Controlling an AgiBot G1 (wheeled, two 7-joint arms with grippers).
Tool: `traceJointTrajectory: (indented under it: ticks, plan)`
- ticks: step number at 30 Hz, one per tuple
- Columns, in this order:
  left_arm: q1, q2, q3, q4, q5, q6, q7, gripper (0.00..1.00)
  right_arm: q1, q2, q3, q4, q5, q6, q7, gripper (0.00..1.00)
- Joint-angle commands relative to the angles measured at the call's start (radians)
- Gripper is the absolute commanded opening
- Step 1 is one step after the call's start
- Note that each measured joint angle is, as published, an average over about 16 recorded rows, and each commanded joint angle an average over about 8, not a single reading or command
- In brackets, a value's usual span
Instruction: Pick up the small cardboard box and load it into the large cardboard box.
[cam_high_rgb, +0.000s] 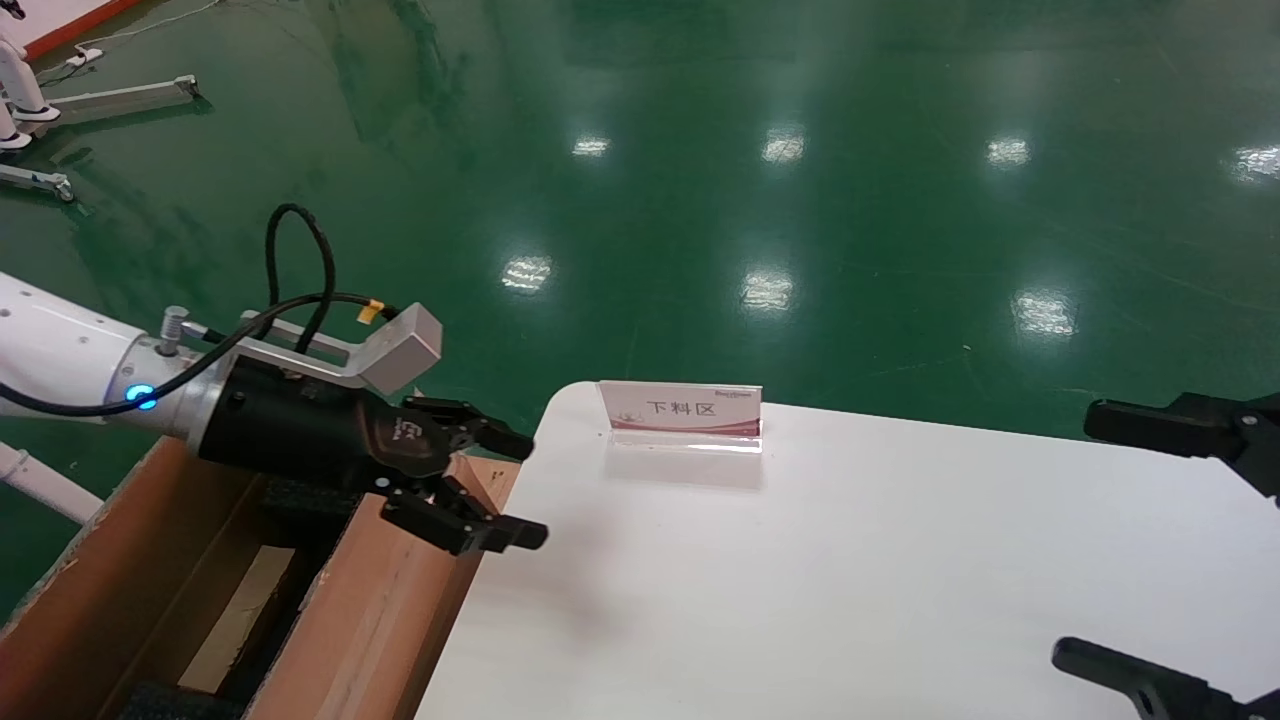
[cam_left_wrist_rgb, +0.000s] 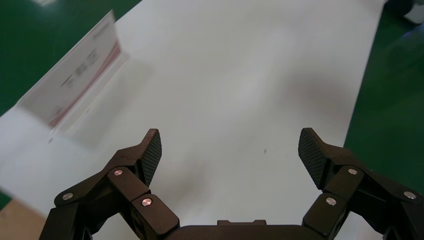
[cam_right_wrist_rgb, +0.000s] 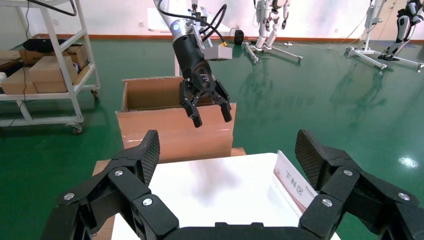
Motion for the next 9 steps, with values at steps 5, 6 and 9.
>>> traceJointTrajectory:
  ticks: [5,6,9]
  plan:
    - [0.057,0.004,-0.098,-0.054,0.006,-0.003,-0.005,1.00,0.000,0.000,0.000,0.000,0.000,0.000,0.000,1.00]
    - [0.066,0.005,-0.113,-0.062,0.008,-0.004,-0.005,1.00,0.000,0.000,0.000,0.000,0.000,0.000,0.000,1.00]
    - [0.081,0.006,-0.139,-0.076,0.009,-0.005,-0.007,1.00,0.000,0.000,0.000,0.000,0.000,0.000,0.000,1.00]
